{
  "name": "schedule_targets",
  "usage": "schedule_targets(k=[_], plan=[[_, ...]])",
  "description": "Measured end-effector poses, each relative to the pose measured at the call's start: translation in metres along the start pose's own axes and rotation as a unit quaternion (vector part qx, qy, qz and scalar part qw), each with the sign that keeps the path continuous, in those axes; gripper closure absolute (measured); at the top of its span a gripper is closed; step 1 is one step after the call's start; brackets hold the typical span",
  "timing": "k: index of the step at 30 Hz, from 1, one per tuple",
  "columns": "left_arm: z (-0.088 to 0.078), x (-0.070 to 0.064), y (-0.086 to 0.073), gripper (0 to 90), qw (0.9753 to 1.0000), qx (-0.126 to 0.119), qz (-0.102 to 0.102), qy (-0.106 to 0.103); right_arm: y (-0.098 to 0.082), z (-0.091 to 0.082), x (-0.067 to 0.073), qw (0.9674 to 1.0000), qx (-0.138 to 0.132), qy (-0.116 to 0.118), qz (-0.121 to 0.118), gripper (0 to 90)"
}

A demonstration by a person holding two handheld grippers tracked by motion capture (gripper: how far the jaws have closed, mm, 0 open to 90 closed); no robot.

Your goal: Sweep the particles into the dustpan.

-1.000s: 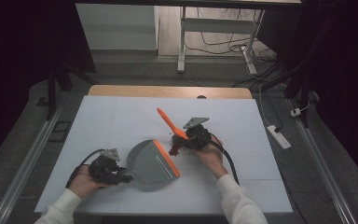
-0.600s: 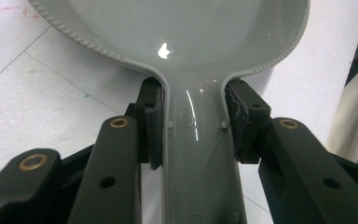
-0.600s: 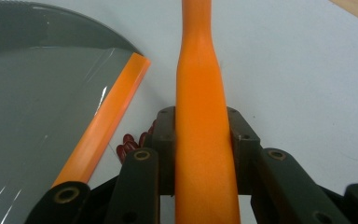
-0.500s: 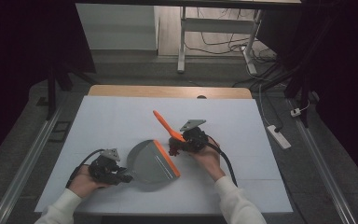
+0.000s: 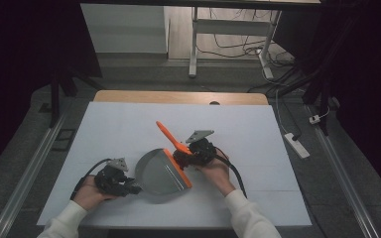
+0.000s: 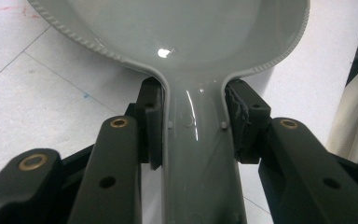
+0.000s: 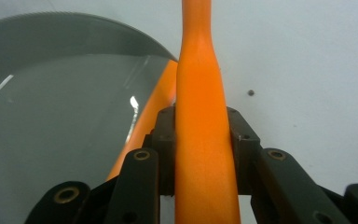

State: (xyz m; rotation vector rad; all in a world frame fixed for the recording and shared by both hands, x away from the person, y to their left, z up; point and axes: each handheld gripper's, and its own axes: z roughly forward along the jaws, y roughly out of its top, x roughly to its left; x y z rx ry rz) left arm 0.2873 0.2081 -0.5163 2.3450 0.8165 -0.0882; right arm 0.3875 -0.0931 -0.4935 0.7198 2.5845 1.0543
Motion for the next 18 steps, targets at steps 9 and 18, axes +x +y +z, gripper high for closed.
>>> schedule_targets(k=[9,18], plan=[[0.0,0.0,0.0,61.5,1.0,0.0,0.0,0.0,0.002,0.002,0.008,0.9998,-0.003,0.017,0.004,69.7],[0.001,0.0,0.0,61.5,1.0,0.001,-0.001,0.002,0.007,0.003,0.019,0.999,-0.018,0.042,0.005,69.7]])
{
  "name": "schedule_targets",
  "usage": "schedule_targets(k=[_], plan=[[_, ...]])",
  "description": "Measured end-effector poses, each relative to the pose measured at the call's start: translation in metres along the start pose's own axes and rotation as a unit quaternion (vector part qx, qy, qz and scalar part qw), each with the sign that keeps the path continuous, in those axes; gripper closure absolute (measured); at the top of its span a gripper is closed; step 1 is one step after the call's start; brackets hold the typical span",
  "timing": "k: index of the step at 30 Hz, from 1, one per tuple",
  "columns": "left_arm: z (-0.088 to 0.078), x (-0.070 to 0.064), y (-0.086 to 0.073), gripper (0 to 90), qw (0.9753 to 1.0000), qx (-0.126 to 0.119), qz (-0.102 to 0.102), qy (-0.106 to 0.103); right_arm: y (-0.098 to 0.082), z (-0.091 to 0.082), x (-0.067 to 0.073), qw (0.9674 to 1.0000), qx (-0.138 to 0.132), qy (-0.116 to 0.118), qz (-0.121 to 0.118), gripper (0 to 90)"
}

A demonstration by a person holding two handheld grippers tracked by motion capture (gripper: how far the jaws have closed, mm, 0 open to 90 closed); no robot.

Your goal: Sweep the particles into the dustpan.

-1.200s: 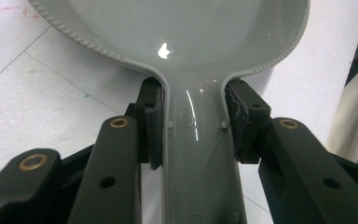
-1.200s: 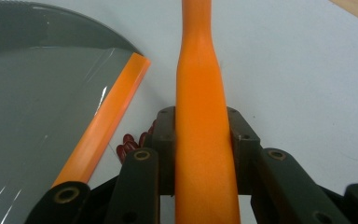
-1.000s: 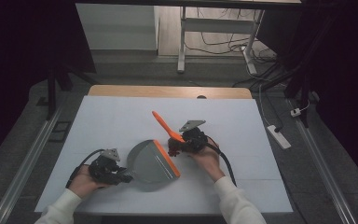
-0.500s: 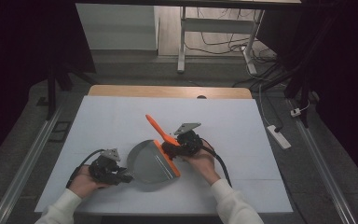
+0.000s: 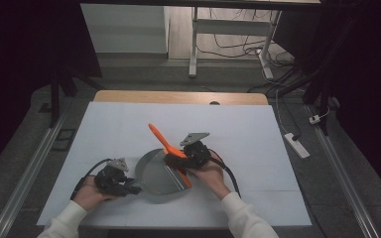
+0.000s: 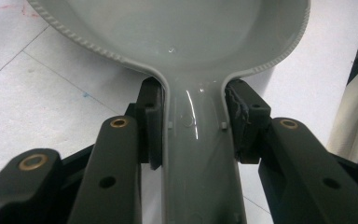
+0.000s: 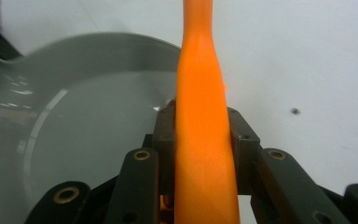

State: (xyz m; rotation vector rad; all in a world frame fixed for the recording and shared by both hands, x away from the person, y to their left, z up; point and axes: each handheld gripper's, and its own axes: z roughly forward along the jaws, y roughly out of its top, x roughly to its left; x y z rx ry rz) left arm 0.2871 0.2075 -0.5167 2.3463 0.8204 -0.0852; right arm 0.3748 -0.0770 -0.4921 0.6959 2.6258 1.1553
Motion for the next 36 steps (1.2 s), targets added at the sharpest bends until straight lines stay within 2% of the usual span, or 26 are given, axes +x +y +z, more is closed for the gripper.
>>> schedule_targets(k=[4,6,8,13,17,20,26,31,36], plan=[[0.0,0.0,0.0,61.5,1.0,-0.001,-0.002,0.001,0.004,0.002,0.009,0.9998,-0.002,0.014,-0.017,69.7],[0.0,0.0,0.0,61.5,1.0,-0.002,-0.001,-0.001,0.006,0.003,0.015,0.9991,-0.007,0.037,-0.018,69.7],[0.0,0.0,0.0,61.5,1.0,-0.002,-0.001,0.0,0.009,0.002,0.019,0.9986,-0.012,0.045,-0.025,69.7],[0.0,0.0,0.0,61.5,1.0,-0.002,0.0,0.001,0.014,-0.01,0.019,0.9985,-0.038,0.028,-0.029,69.7],[0.0,0.0,0.0,61.5,1.0,0.0,0.002,0.0,0.013,-0.023,0.003,0.9983,-0.056,0.005,-0.01,69.7],[0.0,0.0,0.0,61.5,1.0,0.001,0.001,0.0,0.01,-0.029,-0.007,0.9981,-0.06,-0.014,0.0,69.7],[0.0,0.0,-0.001,61.5,1.0,0.0,0.0,0.0,0.003,-0.029,-0.02,0.9979,-0.049,-0.038,0.016,69.7],[0.001,0.0,-0.001,61.5,1.0,-0.001,0.0,0.0,-0.003,-0.022,-0.025,0.9978,-0.025,-0.059,0.014,69.7],[0.001,0.0,-0.001,61.5,1.0,-0.001,-0.001,0.0,-0.007,-0.024,-0.037,0.9964,-0.028,-0.075,0.028,69.7]])
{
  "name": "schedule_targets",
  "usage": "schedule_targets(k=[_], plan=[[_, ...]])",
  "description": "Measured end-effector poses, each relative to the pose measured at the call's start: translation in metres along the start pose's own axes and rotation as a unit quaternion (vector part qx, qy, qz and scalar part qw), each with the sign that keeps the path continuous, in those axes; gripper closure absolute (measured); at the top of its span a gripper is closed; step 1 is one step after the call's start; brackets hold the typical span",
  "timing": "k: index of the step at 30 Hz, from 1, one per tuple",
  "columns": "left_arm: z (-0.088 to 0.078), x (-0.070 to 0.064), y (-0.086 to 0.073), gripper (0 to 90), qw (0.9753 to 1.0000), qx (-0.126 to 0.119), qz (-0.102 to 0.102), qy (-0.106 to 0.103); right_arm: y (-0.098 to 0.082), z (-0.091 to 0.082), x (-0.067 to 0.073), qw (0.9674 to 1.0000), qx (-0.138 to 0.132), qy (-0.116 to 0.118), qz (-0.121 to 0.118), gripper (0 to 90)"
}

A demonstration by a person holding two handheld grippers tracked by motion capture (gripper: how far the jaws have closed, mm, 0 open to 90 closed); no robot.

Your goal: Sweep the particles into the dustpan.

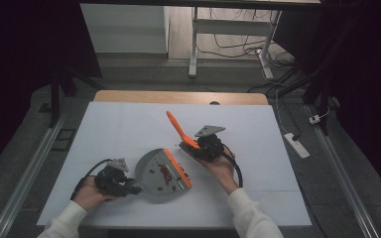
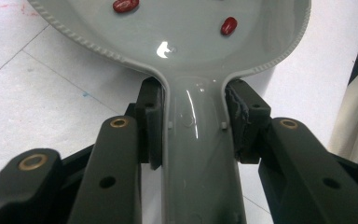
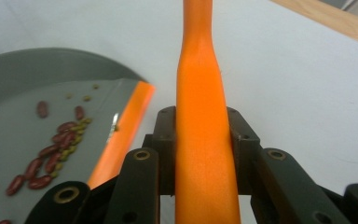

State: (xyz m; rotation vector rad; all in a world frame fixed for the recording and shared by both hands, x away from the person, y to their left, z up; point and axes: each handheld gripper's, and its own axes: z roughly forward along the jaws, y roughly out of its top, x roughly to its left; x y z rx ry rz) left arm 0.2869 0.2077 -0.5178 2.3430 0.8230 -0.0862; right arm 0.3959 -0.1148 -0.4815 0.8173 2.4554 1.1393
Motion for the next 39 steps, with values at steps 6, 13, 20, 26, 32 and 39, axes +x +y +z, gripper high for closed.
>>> schedule_targets(k=[6,13,20,26,32,39], plan=[[0.0,0.0,0.0,61.5,1.0,-0.001,-0.002,0.001,0.006,0.006,-0.012,0.9999,-0.002,-0.012,0.001,69.7],[0.0,0.0,0.0,61.5,1.0,-0.002,-0.004,0.001,0.018,0.027,-0.019,0.9995,0.005,-0.027,-0.016,69.7],[0.001,0.001,-0.001,61.5,1.0,0.0,-0.006,-0.003,0.016,0.045,-0.028,0.9996,0.02,-0.013,-0.016,69.7],[0.002,0.0,-0.001,61.5,1.0,0.0,-0.006,0.0,0.019,0.046,-0.014,0.9984,0.035,-0.004,-0.044,69.7],[0.001,-0.001,-0.001,61.5,1.0,-0.001,-0.004,0.0,0.018,0.043,-0.002,0.9977,0.039,0.021,-0.051,69.7],[0.002,0.0,-0.001,61.5,1.0,0.002,-0.004,-0.001,0.012,0.036,0.011,0.9959,0.037,0.064,-0.052,69.7]])
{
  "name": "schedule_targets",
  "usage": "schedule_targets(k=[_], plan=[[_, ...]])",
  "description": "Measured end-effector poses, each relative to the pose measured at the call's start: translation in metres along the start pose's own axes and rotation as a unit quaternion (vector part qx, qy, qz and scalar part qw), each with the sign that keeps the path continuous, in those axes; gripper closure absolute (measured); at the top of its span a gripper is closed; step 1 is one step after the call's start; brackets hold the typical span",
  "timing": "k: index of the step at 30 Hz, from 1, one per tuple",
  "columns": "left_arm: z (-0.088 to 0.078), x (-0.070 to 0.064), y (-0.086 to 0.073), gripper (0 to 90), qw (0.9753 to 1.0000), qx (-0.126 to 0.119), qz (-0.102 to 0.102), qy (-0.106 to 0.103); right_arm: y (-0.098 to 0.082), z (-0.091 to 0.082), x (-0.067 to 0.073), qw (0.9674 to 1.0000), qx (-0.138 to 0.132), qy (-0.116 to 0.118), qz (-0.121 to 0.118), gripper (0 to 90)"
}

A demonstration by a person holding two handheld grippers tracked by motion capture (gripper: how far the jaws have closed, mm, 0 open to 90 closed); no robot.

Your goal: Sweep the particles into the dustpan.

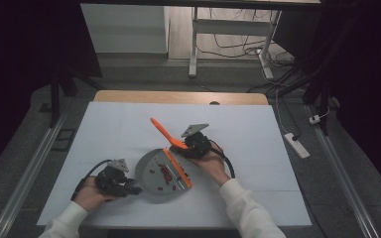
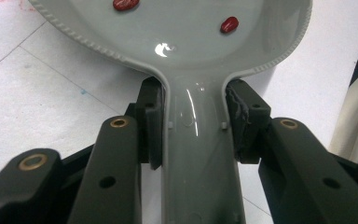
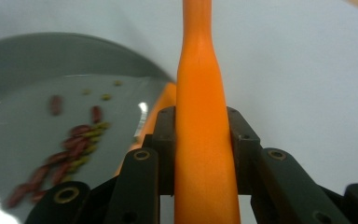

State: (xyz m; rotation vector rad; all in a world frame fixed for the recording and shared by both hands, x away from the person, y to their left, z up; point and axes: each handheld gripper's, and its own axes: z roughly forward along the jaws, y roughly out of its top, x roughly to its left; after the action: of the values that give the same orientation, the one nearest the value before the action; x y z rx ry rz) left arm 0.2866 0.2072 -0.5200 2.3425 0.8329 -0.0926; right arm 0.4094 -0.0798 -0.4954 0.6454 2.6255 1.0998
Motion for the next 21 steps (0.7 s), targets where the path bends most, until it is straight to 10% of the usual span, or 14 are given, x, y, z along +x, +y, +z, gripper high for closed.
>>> schedule_targets(k=[9,21], plan=[[0.0,0.0,0.0,61.5,1.0,0.001,-0.001,0.002,-0.002,-0.015,0.025,0.9972,-0.018,0.067,0.026,69.7],[-0.006,0.001,-0.009,61.5,0.9999,-0.004,-0.008,0.006,-0.001,-0.042,0.0,0.9966,-0.065,-0.026,0.044,69.7]])
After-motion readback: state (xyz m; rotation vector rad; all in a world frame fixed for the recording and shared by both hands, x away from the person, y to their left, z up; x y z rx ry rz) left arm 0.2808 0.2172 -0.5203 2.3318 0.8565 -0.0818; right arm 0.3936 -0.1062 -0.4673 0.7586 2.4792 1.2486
